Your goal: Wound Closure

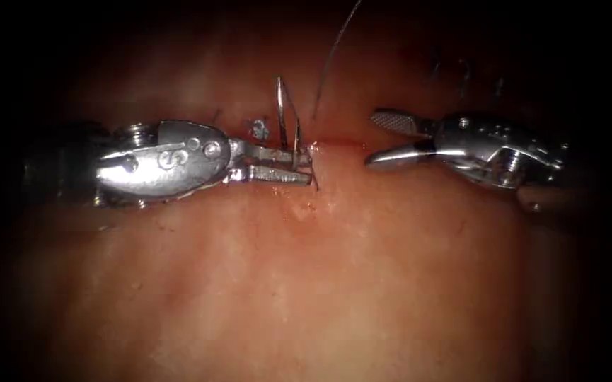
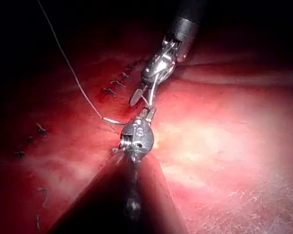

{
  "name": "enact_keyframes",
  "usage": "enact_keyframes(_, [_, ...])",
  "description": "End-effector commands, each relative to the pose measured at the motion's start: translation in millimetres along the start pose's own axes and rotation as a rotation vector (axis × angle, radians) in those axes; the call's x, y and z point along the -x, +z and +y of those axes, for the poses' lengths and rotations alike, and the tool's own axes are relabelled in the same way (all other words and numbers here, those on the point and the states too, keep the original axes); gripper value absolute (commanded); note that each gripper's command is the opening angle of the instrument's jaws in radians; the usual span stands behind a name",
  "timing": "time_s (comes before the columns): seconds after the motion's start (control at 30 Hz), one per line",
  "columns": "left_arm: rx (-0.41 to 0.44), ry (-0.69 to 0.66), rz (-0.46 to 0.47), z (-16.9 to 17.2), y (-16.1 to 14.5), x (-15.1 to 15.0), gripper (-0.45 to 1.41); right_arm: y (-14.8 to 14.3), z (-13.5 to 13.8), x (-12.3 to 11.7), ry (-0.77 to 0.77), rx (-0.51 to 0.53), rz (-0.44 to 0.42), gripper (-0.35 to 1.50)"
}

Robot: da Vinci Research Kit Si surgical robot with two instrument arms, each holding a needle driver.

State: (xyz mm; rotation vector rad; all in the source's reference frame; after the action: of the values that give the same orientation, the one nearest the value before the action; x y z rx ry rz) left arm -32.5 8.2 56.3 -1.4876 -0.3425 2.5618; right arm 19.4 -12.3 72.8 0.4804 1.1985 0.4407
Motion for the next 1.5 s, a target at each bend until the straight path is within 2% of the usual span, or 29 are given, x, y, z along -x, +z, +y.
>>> enact_keyframes(0.03, [-0.006,0.018,0.012,-1.2,0.0,-0.5,-0.45,1.7,-0.2,-0.1,-0.023,-0.006,0.025,1.01])
enact_keyframes(0.17, [-0.052,0.063,0.019,-3.5,-2.4,-2.5,-0.45,2.7,-1.2,-0.4,-0.024,-0.008,0.029,0.94])
enact_keyframes(0.23, [-0.074,0.077,0.022,-4.5,-3.5,-3.5,-0.45,3.0,-1.7,-0.4,-0.014,-0.015,0.03,0.76])
enact_keyframes(0.3, [-0.094,0.085,0.027,-5.2,-4.3,-4.2,-0.45,3.4,-2.1,-0.3,0.006,-0.019,0.031,0.67])
enact_keyframes(0.37, [-0.119,0.088,0.027,-5.5,-4.9,-4.7,-0.45,3.9,-2.7,0.0,0.025,-0.011,0.031,0.64])
enact_keyframes(0.47, [-0.113,0.087,0.03,-5.2,-4.9,-4.9,-0.45,4.8,-3.2,0.6,0.029,0.053,0.03,0.62])
enact_keyframes(0.5, [-0.108,0.089,0.034,-4.8,-4.6,-4.8,-0.45,5.5,-3.4,1.3,0.034,0.065,0.03,0.54])
enact_keyframes(0.63, [-0.094,0.107,0.043,-3.0,-4.3,-3.4,-0.45,6.8,-3.1,3.1,0.078,0.081,0.036,0.54])
enact_keyframes(0.77, [-0.092,0.121,0.043,-1.7,-4.4,-2.1,-0.45,6.7,-2.0,3.9,0.079,0.101,0.037,0.61])
enact_keyframes(1.0, [-0.081,0.108,0.044,-0.9,-3.4,0.1,-0.45,5.1,-1.7,3.3,0.087,0.112,0.036,0.61])
enact_keyframes(1.13, [-0.071,0.1,0.037,-0.6,-2.6,1.5,-0.45,4.2,-1.4,2.8,0.094,0.116,0.036,0.67])
enact_keyframes(1.27, [-0.064,0.089,0.034,0.1,-2.3,2.6,-0.45,4.7,-1.7,2.8,0.093,0.118,0.036,0.74])
enact_keyframes(1.5, [-0.055,0.089,0.031,0.5,-2.8,3.1,-0.45,5.6,-1.9,3.4,0.087,0.12,0.034,0.69])
